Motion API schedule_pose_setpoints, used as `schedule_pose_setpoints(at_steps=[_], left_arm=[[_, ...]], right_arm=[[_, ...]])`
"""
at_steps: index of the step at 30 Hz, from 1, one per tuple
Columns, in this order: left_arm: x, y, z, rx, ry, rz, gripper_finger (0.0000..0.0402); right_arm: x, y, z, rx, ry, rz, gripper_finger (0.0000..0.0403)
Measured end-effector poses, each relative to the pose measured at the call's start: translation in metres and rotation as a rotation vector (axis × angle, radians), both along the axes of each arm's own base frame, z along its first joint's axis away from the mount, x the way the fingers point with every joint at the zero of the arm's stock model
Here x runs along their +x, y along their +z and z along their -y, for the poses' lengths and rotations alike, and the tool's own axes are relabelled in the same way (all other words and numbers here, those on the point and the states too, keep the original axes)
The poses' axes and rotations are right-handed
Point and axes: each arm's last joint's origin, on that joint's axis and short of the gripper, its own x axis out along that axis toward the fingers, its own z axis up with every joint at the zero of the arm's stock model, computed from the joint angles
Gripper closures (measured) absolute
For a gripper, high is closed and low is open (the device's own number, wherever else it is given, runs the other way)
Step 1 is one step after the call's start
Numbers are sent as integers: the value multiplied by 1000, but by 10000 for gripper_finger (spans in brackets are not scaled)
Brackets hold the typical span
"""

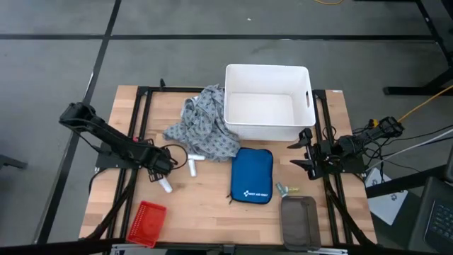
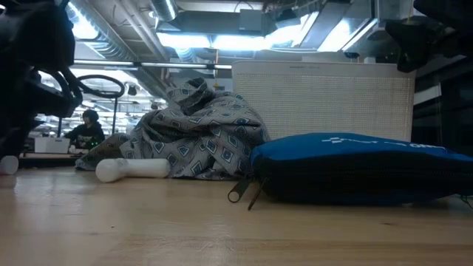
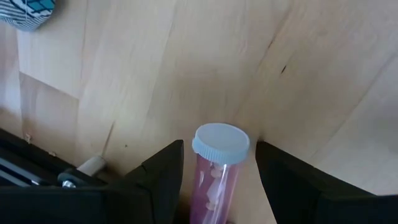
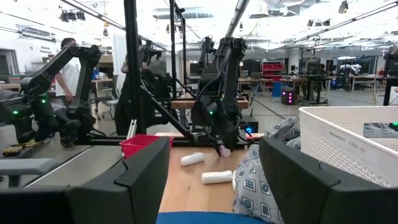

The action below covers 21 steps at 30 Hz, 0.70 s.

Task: Pick & Place Medicine items
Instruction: Put the pink pill bottle into the red bin

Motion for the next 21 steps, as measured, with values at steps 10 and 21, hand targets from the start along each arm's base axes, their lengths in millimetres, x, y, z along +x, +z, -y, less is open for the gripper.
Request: schedule_pose_setpoints(at_steps=[10,21], left_arm=[[1,-1,0,11,23,20,200],[2,0,0,6,37,35,291]], right_arm=[[0,0,0,0,0,0,154],[0,0,0,0,0,0,154]])
